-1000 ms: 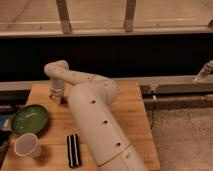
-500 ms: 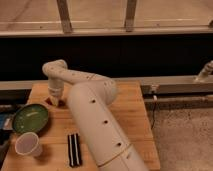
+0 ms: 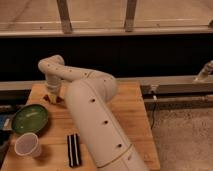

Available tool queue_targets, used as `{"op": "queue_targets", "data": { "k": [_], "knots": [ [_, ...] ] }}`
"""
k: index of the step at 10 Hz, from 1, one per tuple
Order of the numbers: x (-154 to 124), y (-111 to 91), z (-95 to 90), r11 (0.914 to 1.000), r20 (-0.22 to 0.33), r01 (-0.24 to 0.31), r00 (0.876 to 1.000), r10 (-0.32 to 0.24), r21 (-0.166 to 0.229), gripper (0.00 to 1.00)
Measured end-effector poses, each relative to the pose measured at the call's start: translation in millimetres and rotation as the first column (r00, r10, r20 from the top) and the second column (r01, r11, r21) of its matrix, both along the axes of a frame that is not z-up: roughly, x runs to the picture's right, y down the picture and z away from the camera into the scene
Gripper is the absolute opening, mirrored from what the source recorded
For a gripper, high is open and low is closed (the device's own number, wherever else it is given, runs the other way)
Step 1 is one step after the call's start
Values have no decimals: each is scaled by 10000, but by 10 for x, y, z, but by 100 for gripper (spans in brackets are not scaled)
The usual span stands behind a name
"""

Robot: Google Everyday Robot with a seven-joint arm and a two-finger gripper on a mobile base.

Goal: Place the pepper in the ceramic bowl

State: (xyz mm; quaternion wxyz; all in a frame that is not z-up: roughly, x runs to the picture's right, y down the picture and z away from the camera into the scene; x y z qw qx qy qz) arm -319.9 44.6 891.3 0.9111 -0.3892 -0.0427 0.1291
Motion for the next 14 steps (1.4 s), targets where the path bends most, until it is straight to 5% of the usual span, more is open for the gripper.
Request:
{"op": "queue_targets", "data": {
  "k": [3,6,9,14],
  "knots": [
    [-78,-445,-477,9963,-23,287,9996,-286,809,0],
    [-128,-618,-742,9942,124,582,9981,-596,904,0],
    [-177,-451,-698,9944,621,818,9944,-860,664,0],
    [-217,148,-430,9924,1422,1228,9822,-1224,65,0]
  ]
}}
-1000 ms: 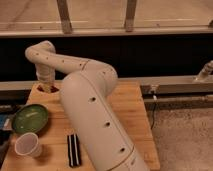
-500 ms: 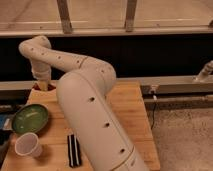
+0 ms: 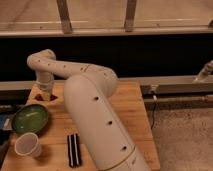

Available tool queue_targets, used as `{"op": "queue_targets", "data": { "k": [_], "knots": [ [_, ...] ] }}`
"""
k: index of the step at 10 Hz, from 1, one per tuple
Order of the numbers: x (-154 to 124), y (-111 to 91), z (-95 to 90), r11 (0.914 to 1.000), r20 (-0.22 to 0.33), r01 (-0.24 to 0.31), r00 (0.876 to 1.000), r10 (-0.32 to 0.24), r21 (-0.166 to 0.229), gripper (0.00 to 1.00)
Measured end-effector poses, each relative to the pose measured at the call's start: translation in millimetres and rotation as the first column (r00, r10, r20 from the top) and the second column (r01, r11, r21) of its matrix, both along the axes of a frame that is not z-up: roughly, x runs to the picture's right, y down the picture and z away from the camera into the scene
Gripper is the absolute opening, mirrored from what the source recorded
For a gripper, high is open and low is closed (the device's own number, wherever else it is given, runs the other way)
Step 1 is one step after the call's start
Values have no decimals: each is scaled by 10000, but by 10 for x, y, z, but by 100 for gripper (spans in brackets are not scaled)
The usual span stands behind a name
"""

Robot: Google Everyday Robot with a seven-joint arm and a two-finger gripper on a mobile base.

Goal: Place the pepper in the ceramic bowl

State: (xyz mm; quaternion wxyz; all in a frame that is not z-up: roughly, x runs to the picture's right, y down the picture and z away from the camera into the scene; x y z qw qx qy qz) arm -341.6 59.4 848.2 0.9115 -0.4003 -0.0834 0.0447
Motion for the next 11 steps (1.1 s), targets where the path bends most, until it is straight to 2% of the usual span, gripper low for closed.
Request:
{"op": "queue_targets", "data": {
  "k": [2,4,7,9,11],
  "knots": [
    [-41,85,-13,9999,132,135,9998,-134,-108,0],
    [-243,260,-125,9971,614,698,9958,-680,-290,0],
    [-428,410,-225,9924,980,1136,9893,-1085,-478,0],
    [-620,585,-336,9842,1311,1631,9795,-1531,-694,0],
    [-750,783,-353,9667,1428,2261,9675,-2086,-1195,3]
  ]
}}
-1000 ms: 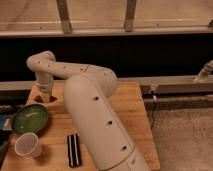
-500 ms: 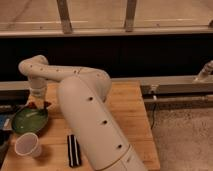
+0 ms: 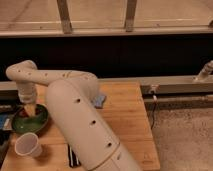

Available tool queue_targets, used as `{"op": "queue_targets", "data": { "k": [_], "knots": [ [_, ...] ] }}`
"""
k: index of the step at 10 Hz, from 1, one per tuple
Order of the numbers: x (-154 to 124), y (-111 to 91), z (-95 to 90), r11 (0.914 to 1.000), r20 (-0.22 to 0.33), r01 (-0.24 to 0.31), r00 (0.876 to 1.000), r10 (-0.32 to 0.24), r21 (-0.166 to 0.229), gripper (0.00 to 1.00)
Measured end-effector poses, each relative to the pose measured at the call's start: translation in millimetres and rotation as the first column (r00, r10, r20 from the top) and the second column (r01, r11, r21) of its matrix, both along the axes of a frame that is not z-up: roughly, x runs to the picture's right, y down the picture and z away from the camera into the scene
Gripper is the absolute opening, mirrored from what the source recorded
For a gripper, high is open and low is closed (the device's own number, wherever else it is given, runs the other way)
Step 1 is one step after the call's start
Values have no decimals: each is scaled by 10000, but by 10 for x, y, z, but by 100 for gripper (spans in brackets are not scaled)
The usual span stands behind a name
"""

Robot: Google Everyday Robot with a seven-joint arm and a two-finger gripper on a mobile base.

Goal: Place the pepper in the ceramic bowl

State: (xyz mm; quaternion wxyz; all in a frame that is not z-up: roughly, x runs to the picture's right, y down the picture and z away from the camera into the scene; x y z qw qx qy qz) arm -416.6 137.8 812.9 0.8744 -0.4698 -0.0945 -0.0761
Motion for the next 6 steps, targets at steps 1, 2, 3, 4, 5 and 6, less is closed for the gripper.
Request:
{"op": "queue_targets", "data": {
  "k": [1,2,3,4,5,6],
  "knots": [
    [-13,29,2,9999,-32,118,9999,-119,-99,1],
    [-2,22,8,9999,-48,110,9999,-111,-99,0],
    [16,11,17,9999,-72,89,9999,-90,-94,5],
    [14,14,17,9999,-70,92,9999,-93,-96,14],
    [6,18,13,9999,-61,101,9999,-102,-98,22],
    [-4,24,8,9999,-50,114,9999,-115,-97,33]
  ]
}}
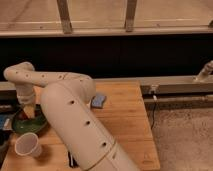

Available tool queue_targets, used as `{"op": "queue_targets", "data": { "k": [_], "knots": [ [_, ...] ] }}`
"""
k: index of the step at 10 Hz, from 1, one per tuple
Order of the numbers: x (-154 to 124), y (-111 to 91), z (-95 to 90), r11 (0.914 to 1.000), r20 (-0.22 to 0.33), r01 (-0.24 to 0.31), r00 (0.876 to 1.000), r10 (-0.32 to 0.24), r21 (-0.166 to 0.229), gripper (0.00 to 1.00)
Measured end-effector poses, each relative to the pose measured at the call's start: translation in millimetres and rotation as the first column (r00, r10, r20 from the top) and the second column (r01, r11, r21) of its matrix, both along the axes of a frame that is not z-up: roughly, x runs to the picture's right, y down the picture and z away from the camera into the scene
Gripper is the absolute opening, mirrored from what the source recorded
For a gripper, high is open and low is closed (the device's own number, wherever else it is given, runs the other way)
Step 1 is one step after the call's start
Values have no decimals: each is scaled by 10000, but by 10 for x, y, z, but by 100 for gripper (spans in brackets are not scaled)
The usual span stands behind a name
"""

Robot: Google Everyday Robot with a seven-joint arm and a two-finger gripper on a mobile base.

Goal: Place the pepper in the ceramic bowl

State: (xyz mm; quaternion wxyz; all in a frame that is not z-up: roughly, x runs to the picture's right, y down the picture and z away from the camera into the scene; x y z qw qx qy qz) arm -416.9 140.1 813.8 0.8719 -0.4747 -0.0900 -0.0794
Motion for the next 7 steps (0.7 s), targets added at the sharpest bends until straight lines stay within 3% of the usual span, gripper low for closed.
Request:
{"op": "queue_targets", "data": {
  "k": [4,7],
  "knots": [
    [20,-10,13,10000,-29,-20,10000,20,7,76],
    [17,-9,12,10000,-27,-14,10000,14,10,80]
  ]
}}
